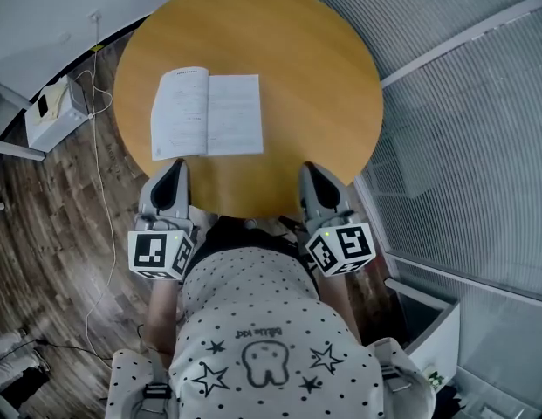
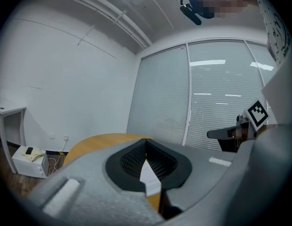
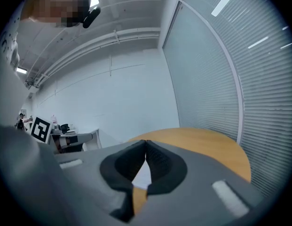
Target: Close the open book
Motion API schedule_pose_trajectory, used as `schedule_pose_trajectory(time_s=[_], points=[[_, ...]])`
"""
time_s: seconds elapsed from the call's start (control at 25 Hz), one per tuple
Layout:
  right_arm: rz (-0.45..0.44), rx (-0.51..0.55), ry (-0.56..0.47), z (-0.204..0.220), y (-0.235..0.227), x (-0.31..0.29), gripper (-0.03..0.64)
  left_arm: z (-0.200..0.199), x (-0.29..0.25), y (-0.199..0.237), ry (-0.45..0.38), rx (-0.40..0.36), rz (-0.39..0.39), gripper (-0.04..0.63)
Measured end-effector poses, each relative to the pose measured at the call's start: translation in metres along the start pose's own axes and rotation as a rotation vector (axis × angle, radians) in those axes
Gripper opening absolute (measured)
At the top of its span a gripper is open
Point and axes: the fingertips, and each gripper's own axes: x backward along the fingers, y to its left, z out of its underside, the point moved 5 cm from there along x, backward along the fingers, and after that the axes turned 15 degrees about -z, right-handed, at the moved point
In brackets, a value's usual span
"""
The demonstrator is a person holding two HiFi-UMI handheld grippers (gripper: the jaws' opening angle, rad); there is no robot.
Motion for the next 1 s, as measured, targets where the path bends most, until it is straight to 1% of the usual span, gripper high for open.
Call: schedule_pose_trajectory(time_s=[0.16, 0.24, 0.4, 0.52, 0.68, 0.84, 1.0], points=[[0.020, -0.022, 0.020, 0.007, -0.002, -0.004, 0.005, 0.006, -0.007, 0.003, 0.031, 0.039, 0.009, 0.009], [0.026, -0.031, 0.027, 0.009, -0.001, -0.004, 0.005, 0.011, -0.006, 0.003, 0.054, 0.072, 0.005, 0.009], [0.035, -0.045, 0.050, 0.012, -0.003, -0.004, 0.005, 0.019, -0.003, 0.012, 0.092, 0.172, -0.028, 0.009], [0.031, -0.047, 0.064, 0.009, -0.003, -0.004, 0.005, 0.021, 0.001, 0.019, 0.113, 0.216, -0.057, 0.009], [0.016, -0.039, 0.063, 0.011, -0.017, -0.006, 0.005, 0.025, -0.002, 0.021, 0.098, 0.268, -0.093, 0.009], [-0.005, -0.036, 0.066, 0.021, -0.038, -0.005, 0.005, 0.040, -0.006, 0.016, 0.094, 0.279, -0.146, 0.009], [-0.010, -0.026, 0.076, 0.004, -0.037, -0.004, 0.005, 0.030, -0.002, 0.022, 0.087, 0.312, -0.187, 0.009]])
